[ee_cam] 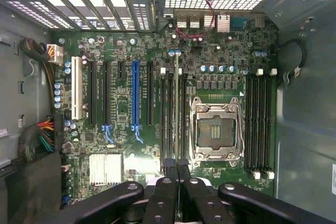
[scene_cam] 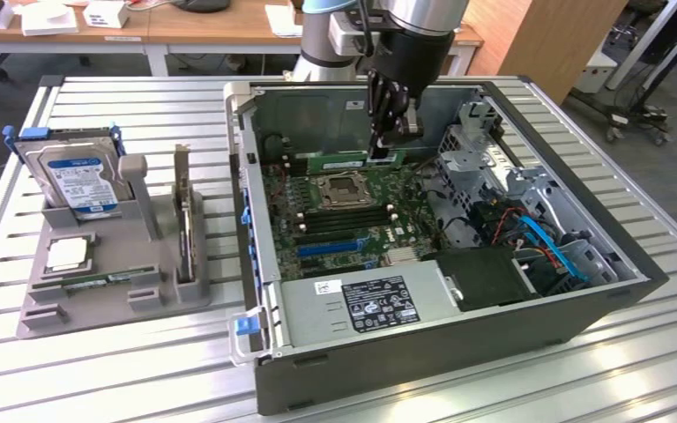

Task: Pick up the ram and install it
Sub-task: 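Insert the ram into the slot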

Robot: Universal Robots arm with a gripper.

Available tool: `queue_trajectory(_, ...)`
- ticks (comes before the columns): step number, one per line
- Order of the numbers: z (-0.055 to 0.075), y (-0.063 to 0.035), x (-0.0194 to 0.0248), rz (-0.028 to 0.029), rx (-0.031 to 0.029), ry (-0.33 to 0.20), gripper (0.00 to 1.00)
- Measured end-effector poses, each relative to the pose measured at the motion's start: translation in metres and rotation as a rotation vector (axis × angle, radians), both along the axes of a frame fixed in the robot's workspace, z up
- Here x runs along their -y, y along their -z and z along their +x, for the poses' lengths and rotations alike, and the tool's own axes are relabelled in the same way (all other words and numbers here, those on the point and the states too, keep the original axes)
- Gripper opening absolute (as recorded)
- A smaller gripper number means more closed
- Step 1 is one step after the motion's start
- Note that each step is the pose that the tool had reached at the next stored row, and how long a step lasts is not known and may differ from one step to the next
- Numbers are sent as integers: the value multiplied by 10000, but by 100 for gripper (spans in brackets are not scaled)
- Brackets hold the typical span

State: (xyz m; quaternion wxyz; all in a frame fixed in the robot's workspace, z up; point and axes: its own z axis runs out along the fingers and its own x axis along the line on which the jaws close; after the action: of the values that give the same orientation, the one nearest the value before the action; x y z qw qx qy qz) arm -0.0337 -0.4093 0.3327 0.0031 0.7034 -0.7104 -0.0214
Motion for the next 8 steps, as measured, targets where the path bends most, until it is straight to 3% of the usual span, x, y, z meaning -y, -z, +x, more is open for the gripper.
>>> queue_trajectory(8, -1, 82, 0, 1, 2, 32, 11)
